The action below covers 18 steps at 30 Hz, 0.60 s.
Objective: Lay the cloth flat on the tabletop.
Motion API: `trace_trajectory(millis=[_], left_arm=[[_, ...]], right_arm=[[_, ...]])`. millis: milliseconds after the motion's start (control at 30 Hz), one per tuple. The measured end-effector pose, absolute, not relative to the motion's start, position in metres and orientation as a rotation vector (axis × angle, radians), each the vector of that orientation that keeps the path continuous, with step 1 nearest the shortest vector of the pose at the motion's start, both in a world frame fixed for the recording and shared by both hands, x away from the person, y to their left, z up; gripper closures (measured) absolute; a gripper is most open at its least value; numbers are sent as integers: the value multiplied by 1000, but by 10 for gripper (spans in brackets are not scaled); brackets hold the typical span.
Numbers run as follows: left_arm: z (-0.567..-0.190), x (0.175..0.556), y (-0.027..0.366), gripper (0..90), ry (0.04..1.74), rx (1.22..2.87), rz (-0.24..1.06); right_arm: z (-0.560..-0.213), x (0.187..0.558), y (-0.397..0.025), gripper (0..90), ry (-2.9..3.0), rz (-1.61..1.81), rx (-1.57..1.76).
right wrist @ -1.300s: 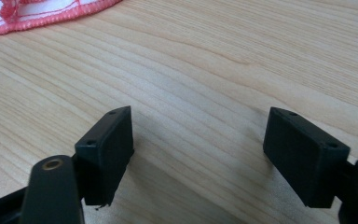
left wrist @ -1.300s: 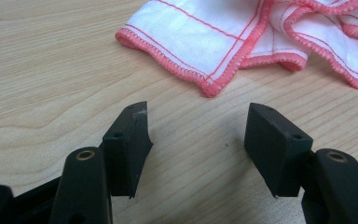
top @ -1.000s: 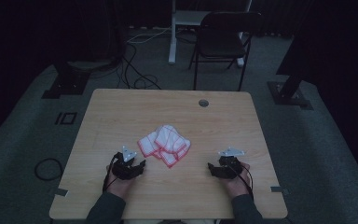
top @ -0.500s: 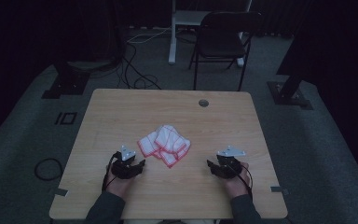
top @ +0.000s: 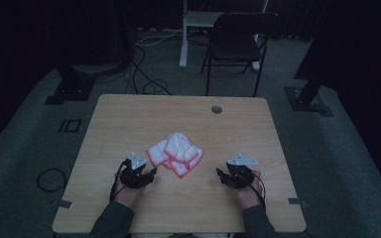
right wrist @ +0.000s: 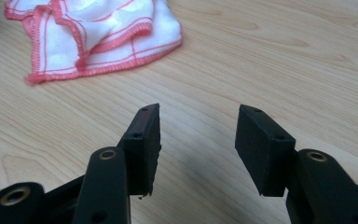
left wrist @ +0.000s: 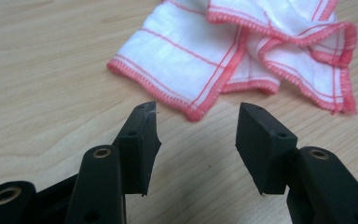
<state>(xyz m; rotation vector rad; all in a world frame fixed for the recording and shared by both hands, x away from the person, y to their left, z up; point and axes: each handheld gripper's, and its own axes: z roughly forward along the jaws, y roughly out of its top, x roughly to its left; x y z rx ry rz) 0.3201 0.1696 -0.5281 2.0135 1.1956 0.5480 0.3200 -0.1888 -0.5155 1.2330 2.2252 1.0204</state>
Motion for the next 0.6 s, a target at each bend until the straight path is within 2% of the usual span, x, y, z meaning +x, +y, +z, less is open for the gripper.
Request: trace_trajectory(millis=[300,600], left_arm=[[-526,323,165,488,1170,2030,561],[-527,327,164,499,1169,2040,559]], right_arm=[[-512,322,-179,513,2231,1037,1200],[-511,325,-168,562,2234,1038,1179]])
